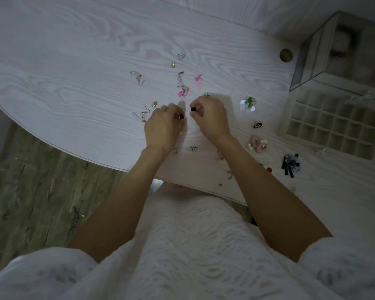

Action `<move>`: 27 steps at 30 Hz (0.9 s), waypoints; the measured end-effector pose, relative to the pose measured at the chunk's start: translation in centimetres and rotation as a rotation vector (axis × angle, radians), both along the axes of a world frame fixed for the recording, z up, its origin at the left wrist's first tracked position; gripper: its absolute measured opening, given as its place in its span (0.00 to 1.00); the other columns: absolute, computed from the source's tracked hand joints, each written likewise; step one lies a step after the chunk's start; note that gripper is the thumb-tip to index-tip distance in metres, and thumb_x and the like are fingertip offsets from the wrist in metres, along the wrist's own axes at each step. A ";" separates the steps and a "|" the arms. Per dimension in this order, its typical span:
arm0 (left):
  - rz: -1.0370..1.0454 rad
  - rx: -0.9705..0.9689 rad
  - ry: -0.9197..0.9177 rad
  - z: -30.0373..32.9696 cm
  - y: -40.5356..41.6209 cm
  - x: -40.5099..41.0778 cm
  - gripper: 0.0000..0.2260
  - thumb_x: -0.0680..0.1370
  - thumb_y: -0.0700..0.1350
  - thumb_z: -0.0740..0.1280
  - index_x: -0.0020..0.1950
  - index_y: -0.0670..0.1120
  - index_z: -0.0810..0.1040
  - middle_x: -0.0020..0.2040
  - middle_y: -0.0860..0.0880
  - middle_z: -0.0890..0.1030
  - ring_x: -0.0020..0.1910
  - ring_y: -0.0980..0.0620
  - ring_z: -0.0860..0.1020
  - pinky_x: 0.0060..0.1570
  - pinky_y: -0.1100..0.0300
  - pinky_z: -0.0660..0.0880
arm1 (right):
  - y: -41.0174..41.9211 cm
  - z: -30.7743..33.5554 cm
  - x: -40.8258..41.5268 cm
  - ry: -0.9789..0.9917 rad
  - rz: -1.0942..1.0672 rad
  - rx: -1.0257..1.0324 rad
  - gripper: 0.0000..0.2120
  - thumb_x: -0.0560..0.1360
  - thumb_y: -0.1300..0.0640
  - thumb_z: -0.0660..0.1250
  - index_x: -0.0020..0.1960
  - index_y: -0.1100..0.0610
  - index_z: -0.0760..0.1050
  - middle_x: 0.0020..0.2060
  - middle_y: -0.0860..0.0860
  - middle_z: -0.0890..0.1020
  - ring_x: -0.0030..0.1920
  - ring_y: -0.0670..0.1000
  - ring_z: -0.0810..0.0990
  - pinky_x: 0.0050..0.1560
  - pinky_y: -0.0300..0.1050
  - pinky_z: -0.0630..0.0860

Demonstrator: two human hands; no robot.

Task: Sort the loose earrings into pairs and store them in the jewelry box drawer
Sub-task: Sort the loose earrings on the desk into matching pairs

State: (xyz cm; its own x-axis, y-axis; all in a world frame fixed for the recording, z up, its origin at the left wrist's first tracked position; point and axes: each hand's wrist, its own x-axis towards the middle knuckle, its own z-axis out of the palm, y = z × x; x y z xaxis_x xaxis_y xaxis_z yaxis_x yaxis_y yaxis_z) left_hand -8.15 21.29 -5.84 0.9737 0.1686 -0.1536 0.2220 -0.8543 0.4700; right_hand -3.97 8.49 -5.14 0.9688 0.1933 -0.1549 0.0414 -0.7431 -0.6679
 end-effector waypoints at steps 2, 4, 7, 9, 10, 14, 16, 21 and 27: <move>-0.007 -0.037 -0.027 0.1 0.5 -0.1 0.07 0.75 0.47 0.64 0.51 0.48 0.78 0.47 0.48 0.80 0.48 0.47 0.75 0.40 0.53 0.72 | -1.0 0.6 -0.2 0.003 -0.090 0.087 0.07 0.71 0.63 0.69 0.48 0.59 0.79 0.43 0.54 0.81 0.43 0.49 0.77 0.46 0.43 0.76; -0.045 -0.104 -0.108 0.4 0.8 -0.3 0.07 0.75 0.46 0.66 0.51 0.47 0.79 0.46 0.49 0.81 0.45 0.49 0.75 0.40 0.57 0.70 | -2.9 1.0 -0.9 -0.015 -0.144 0.081 0.07 0.71 0.62 0.69 0.49 0.58 0.79 0.43 0.54 0.81 0.43 0.49 0.78 0.47 0.45 0.77; -0.163 -0.228 -0.189 1.5 -0.7 -0.5 0.07 0.74 0.45 0.69 0.51 0.46 0.79 0.44 0.50 0.81 0.41 0.52 0.75 0.40 0.65 0.66 | -6.6 1.1 -2.4 -0.031 -0.177 -0.024 0.06 0.72 0.63 0.68 0.49 0.60 0.78 0.45 0.55 0.81 0.44 0.52 0.78 0.49 0.46 0.76; -0.247 -0.275 -0.167 1.9 -3.0 -0.2 0.08 0.74 0.45 0.69 0.51 0.46 0.79 0.43 0.49 0.82 0.42 0.53 0.76 0.41 0.66 0.66 | -8.3 0.9 -3.1 -0.021 -0.188 -0.101 0.07 0.72 0.65 0.68 0.49 0.60 0.78 0.46 0.56 0.81 0.46 0.53 0.78 0.50 0.47 0.76; -0.280 -0.293 -0.157 2.0 -4.2 0.1 0.08 0.74 0.44 0.69 0.51 0.45 0.79 0.43 0.49 0.82 0.42 0.52 0.77 0.41 0.65 0.67 | -8.7 0.8 -3.3 -0.012 -0.180 -0.126 0.07 0.71 0.66 0.67 0.49 0.60 0.79 0.46 0.57 0.81 0.46 0.54 0.78 0.50 0.48 0.76; -0.397 -0.300 -0.112 1.2 -7.9 1.4 0.07 0.74 0.42 0.68 0.51 0.45 0.81 0.43 0.45 0.83 0.41 0.47 0.80 0.43 0.57 0.76 | -9.0 0.9 -3.2 -0.015 -0.100 -0.196 0.09 0.72 0.68 0.64 0.49 0.61 0.79 0.45 0.59 0.80 0.46 0.56 0.77 0.45 0.47 0.72; -0.408 -0.275 -0.066 0.7 -8.6 1.7 0.07 0.73 0.41 0.68 0.50 0.45 0.82 0.44 0.44 0.82 0.41 0.45 0.80 0.44 0.53 0.76 | -9.2 0.8 -3.2 -0.021 -0.084 -0.206 0.10 0.72 0.68 0.63 0.51 0.61 0.78 0.46 0.59 0.79 0.46 0.57 0.77 0.44 0.48 0.72; -0.354 -0.284 -0.030 0.4 -9.2 1.6 0.07 0.73 0.37 0.68 0.49 0.42 0.82 0.48 0.43 0.81 0.44 0.46 0.80 0.46 0.58 0.75 | -9.5 0.3 -3.8 0.010 -0.116 -0.259 0.11 0.73 0.67 0.63 0.54 0.62 0.76 0.51 0.59 0.77 0.50 0.57 0.75 0.45 0.42 0.66; -0.323 -0.303 -0.054 0.2 -9.6 1.0 0.08 0.72 0.35 0.66 0.47 0.42 0.83 0.45 0.43 0.82 0.41 0.46 0.80 0.41 0.59 0.75 | -9.3 0.0 -4.2 0.014 -0.156 -0.218 0.10 0.73 0.68 0.63 0.52 0.61 0.77 0.49 0.58 0.78 0.47 0.55 0.76 0.46 0.45 0.70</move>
State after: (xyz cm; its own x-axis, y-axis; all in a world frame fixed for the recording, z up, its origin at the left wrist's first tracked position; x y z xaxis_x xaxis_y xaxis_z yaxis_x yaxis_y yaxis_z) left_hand -7.16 11.70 -5.63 0.9770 -0.1902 -0.0969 -0.0650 -0.6975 0.7136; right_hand -8.19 -0.83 -5.13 0.9818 0.0026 -0.1901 -0.0928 -0.8663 -0.4909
